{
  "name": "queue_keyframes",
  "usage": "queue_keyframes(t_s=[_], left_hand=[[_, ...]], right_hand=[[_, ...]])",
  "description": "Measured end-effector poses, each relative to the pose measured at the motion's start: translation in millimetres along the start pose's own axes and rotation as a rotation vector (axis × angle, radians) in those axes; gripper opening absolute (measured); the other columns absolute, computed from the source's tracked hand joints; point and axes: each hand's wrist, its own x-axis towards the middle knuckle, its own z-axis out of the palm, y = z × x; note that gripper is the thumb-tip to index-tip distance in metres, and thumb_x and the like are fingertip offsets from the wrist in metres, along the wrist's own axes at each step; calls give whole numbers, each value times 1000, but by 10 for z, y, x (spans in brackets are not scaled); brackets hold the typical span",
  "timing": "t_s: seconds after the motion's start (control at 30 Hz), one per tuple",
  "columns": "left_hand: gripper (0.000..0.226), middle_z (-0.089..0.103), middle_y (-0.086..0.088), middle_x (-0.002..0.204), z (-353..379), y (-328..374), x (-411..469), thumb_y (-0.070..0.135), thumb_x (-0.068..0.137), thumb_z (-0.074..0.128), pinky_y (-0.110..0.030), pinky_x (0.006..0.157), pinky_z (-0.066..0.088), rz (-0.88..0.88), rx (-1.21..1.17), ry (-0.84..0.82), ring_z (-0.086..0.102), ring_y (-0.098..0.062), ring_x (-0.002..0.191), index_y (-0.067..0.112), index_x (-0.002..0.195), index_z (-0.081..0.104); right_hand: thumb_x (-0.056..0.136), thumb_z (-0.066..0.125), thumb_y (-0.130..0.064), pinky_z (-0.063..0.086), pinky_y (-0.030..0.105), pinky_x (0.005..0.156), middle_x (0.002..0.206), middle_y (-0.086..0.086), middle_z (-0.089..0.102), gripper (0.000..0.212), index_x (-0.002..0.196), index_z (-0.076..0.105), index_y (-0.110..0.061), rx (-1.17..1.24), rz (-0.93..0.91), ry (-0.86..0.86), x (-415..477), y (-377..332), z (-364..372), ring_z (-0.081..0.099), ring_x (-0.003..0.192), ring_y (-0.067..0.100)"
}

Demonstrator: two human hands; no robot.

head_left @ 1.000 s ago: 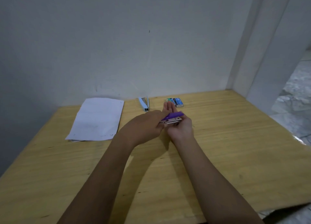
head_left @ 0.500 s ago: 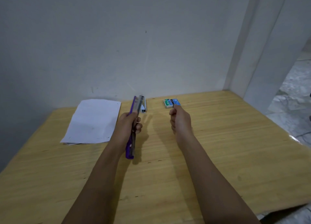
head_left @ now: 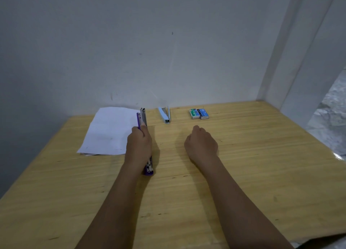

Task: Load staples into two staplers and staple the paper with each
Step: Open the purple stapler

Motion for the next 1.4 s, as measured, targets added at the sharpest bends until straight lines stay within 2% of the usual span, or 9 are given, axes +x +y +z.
queue_keyframes(t_s=[0.23, 0.37, 0.5, 0.63, 0.77, 0.93, 1.07, 1.23, 1.4], left_hand=[[40, 47, -7, 74, 42, -50, 15, 27, 102, 22, -31, 67, 34, 44, 180, 9, 47, -23, 71, 4, 84, 48], [38, 41, -12, 91, 88, -83, 42, 20, 102, 20, -29, 63, 31, 34, 302, -7, 38, -15, 63, -2, 104, 52], [37, 55, -17, 98, 94, -84, 48, 17, 101, 24, -37, 73, 40, 38, 316, 39, 53, -31, 85, -4, 104, 54], [31, 46, -13, 96, 157, -77, 45, 17, 100, 26, -29, 58, 31, -46, 243, 32, 38, -18, 69, -1, 107, 50], [15, 41, -3, 80, 150, -23, 42, 23, 98, 36, -30, 48, 26, -131, 147, 61, 40, -13, 62, 8, 100, 36], [28, 47, -13, 118, 107, -88, 86, 7, 97, 36, -34, 76, 42, 189, 407, 85, 47, -27, 97, 2, 120, 49], [31, 53, -12, 126, 93, -121, 88, 1, 96, 34, -31, 87, 40, 237, 391, -18, 49, -26, 111, -1, 119, 55], [41, 28, -8, 153, 99, -73, 36, 13, 100, 29, -26, 111, 25, 188, 338, -124, 27, -19, 140, 1, 139, 37], [54, 3, -5, 159, 106, -75, 31, 12, 98, 33, -31, 118, 21, 151, 291, -231, 8, -16, 146, 0, 147, 14]], right_hand=[[92, 39, -7, 34, 28, 73, 118, 8, 49, 25, 116, 45, -8, -72, -117, 42, 14, -11, 106, 46, 103, 22], [88, 43, -5, 37, 29, 77, 110, 4, 50, 22, 108, 48, -14, 0, -168, 77, 31, 11, 147, 45, 96, 19], [88, 45, -6, 39, 29, 78, 108, 1, 50, 23, 108, 48, -16, 66, -177, 123, 43, 34, 156, 44, 96, 17], [89, 45, -6, 40, 29, 80, 110, 2, 50, 25, 111, 49, -16, 70, -191, 129, 47, 48, 168, 45, 99, 18], [89, 45, -7, 40, 30, 82, 112, 2, 50, 25, 112, 50, -16, 80, -189, 129, 56, 58, 173, 46, 101, 18], [91, 45, -10, 43, 32, 84, 112, 2, 50, 22, 111, 50, -16, 122, -194, 142, 72, 73, 187, 46, 103, 18], [90, 46, -7, 47, 38, 86, 113, 3, 49, 21, 108, 53, -13, 274, -177, 187, 92, 72, 156, 46, 105, 18], [88, 49, -6, 48, 44, 85, 103, -3, 44, 15, 102, 54, -10, 602, -78, 353, 286, 76, 0, 48, 106, 22], [85, 49, -10, 49, 45, 87, 121, 7, 47, 31, 115, 52, -14, 409, 73, 272, 674, 271, -46, 40, 111, 24]])
